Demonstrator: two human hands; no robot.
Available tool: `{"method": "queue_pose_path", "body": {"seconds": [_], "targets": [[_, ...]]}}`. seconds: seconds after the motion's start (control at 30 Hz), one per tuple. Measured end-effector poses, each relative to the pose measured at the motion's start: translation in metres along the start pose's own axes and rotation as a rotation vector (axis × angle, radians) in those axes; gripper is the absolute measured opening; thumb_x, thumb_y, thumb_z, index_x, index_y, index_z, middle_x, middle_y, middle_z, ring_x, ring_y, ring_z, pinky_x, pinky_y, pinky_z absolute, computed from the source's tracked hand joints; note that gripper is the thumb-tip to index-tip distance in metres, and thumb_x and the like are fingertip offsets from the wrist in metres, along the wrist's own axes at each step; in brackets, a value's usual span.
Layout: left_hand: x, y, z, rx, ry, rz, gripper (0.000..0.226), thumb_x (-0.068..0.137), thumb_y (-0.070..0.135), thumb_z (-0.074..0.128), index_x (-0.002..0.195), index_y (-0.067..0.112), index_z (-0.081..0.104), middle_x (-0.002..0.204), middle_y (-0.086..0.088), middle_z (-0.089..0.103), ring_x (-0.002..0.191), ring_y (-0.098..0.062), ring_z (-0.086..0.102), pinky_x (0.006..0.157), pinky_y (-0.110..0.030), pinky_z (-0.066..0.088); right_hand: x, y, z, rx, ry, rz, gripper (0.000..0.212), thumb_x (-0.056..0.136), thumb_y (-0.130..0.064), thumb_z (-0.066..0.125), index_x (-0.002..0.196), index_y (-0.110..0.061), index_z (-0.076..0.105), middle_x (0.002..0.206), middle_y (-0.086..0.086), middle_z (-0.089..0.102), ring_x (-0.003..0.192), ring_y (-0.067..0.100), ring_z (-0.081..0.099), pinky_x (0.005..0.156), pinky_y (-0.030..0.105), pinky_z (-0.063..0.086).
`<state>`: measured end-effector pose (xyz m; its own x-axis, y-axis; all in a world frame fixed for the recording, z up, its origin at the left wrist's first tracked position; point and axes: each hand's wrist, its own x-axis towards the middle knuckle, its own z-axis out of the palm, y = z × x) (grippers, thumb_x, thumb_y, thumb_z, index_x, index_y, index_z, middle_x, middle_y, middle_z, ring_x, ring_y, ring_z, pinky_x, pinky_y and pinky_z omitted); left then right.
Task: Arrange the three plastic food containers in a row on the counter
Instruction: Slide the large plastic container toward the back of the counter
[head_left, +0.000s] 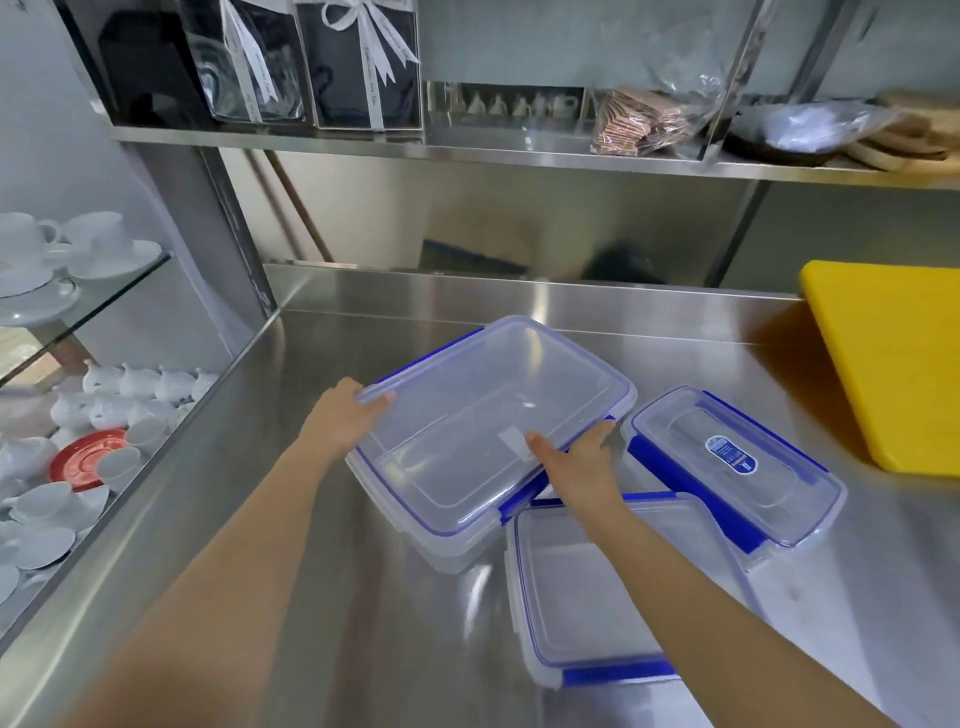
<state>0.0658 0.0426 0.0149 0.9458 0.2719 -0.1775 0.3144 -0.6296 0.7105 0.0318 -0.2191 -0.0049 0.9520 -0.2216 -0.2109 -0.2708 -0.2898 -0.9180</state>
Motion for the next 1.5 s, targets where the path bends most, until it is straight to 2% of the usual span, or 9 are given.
{"method": "queue_pose_path", "body": {"seconds": [0.07, 0.13, 0.23, 0.37, 0.5, 0.6, 0.8, 1.07, 1.5], "targets": [[-0.002, -0.005, -0.007, 0.018, 0.003, -0.005, 0.042, 0.078, 0.050, 0.065, 0.071, 0.015, 0.042, 0.075, -0.004, 0.049, 0.067, -0.022, 0.042, 0.054, -0.032, 0.028, 0.007, -0.004, -0.003, 0.064, -0.029, 0.017, 0.087, 0.079, -0.032, 0.065, 0.143, -0.017, 0.007, 0.137, 0.011, 0.040, 0.106, 0.023, 0.048, 0.092, 0.040, 0.046], [-0.008, -0.008, -0.018, 0.046, -0.088, -0.013, 0.049, 0.075, 0.049, 0.070, 0.063, 0.016, 0.037, 0.063, -0.002, 0.041, 0.056, -0.019, 0.036, 0.049, -0.032, 0.024, 0.016, -0.011, -0.007, 0.057, -0.074, 0.026, 0.071, 0.081, -0.027, 0.061, 0.138, -0.016, 0.020, 0.131, 0.013, 0.047, 0.107, 0.029, 0.053, 0.092, 0.047, 0.048], [-0.024, -0.011, -0.032, 0.113, -0.366, -0.098, 0.047, 0.077, 0.049, 0.068, 0.056, 0.012, 0.046, 0.046, -0.003, 0.049, 0.038, -0.017, 0.045, 0.039, -0.022, 0.036, 0.026, -0.024, -0.008, -0.048, -0.170, -0.044, 0.042, 0.086, -0.025, 0.056, 0.124, -0.016, 0.040, 0.120, 0.007, 0.058, 0.095, 0.021, 0.056, 0.081, 0.035, 0.046], [-0.044, -0.008, -0.043, 0.241, -0.609, -0.236, 0.051, 0.082, 0.058, 0.055, 0.089, 0.009, 0.069, 0.063, -0.005, 0.074, 0.053, -0.017, 0.069, 0.056, -0.024, 0.053, 0.032, -0.034, -0.001, -0.142, -0.207, -0.077, 0.037, 0.089, -0.033, 0.052, 0.119, -0.014, 0.046, 0.118, 0.010, 0.060, 0.093, 0.022, 0.057, 0.077, 0.035, 0.047], [-0.052, -0.013, -0.044, 0.038, -0.470, -0.242, 0.043, 0.083, 0.058, 0.054, 0.097, 0.019, 0.064, 0.079, 0.006, 0.073, 0.065, -0.010, 0.067, 0.061, -0.029, 0.052, 0.021, -0.030, 0.005, -0.199, -0.164, -0.006, 0.063, 0.078, -0.053, 0.058, 0.125, -0.016, 0.038, 0.121, 0.009, 0.052, 0.099, 0.027, 0.057, 0.076, 0.040, 0.051], [-0.061, -0.010, -0.023, -0.231, -0.266, -0.258, 0.049, 0.085, 0.055, 0.053, 0.110, 0.015, 0.042, 0.096, 0.002, 0.066, 0.069, -0.010, 0.063, 0.056, -0.028, 0.048, 0.011, -0.021, 0.010, -0.298, -0.173, -0.046, 0.078, 0.075, -0.056, 0.060, 0.134, -0.017, 0.027, 0.133, 0.011, 0.041, 0.109, 0.031, 0.053, 0.088, 0.043, 0.048], [-0.059, -0.012, 0.016, -0.219, 0.072, -0.121, 0.038, 0.089, 0.045, 0.050, 0.103, 0.014, 0.033, 0.106, -0.012, 0.056, 0.082, -0.026, 0.061, 0.055, -0.032, 0.041, 0.015, -0.023, 0.024, -0.191, -0.115, -0.126, 0.068, 0.078, -0.046, 0.064, 0.130, -0.017, 0.030, 0.127, 0.009, 0.040, 0.097, 0.019, 0.047, 0.081, 0.036, 0.046], [0.010, -0.016, -0.010, -0.211, 0.118, -0.105, 0.035, 0.089, 0.044, 0.050, 0.100, 0.013, 0.038, 0.084, -0.005, 0.056, 0.066, -0.018, 0.056, 0.053, -0.030, 0.041, 0.060, -0.052, 0.065, -0.265, -0.155, -0.112, 0.083, 0.081, -0.050, 0.057, 0.140, -0.007, 0.017, 0.139, 0.016, 0.030, 0.117, 0.035, 0.048, 0.099, 0.045, 0.042], [0.082, -0.019, -0.020, -0.177, 0.152, -0.078, 0.034, 0.089, 0.044, 0.048, 0.095, 0.012, 0.037, 0.077, -0.003, 0.054, 0.061, -0.018, 0.051, 0.051, -0.031, 0.038, 0.122, -0.075, 0.107, -0.311, -0.161, -0.083, 0.080, 0.085, -0.050, 0.049, 0.142, -0.008, 0.011, 0.139, 0.016, 0.028, 0.116, 0.037, 0.048, 0.097, 0.051, 0.045]]}}
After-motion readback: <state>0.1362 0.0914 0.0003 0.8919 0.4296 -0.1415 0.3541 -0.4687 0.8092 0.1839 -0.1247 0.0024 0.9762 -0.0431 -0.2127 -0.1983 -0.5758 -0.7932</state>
